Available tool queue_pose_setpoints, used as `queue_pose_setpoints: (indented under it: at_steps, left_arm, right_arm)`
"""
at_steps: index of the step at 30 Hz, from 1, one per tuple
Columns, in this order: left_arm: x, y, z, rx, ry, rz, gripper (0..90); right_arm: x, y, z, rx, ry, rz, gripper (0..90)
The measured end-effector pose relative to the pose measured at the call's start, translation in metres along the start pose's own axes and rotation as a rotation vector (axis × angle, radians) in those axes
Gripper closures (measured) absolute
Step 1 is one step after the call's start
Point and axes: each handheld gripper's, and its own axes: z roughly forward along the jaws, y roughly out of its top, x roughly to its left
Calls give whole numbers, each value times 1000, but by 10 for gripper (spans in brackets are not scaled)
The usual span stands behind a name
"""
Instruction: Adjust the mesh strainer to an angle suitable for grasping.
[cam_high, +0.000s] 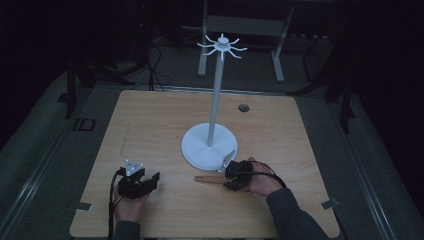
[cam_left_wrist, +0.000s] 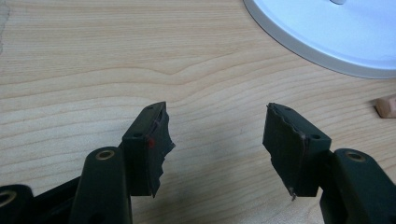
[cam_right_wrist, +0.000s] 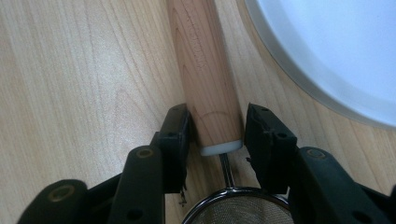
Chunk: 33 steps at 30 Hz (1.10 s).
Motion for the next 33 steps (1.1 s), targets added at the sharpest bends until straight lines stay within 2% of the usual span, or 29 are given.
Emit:
queue_pose_setpoints:
  at_steps: [6,11,15,18,20,21,23,33]
  left_arm:
    - [0,0,0,0,-1,0,408]
    - [0,0,0,0,0,-1,408]
    - [0,0,1,3,-1,0,408]
    - [0,0,1,2,-1,0,407]
    - [0,0,0,2,0,1,408]
    - [0,0,0,2,-1,1,408]
    - [0,0,1,1,-1,1,408]
    - [-1,0,1,1,-1,1,407]
  right_arm:
    - [1,2,-1,26,24,-6,677]
    - [3,0,-1,12,29,-14,690]
    - [5,-6,-2,-41,43,-6,693]
    - [5,-8,-3,-54,35,5,693]
    - [3,-11,-6,-96,37,21,693]
    - [3,-11,-6,-96,37,21,693]
    - [4,-12,-10,-132,31,36,694]
    - [2,-16,-22,-209,-11,72,695]
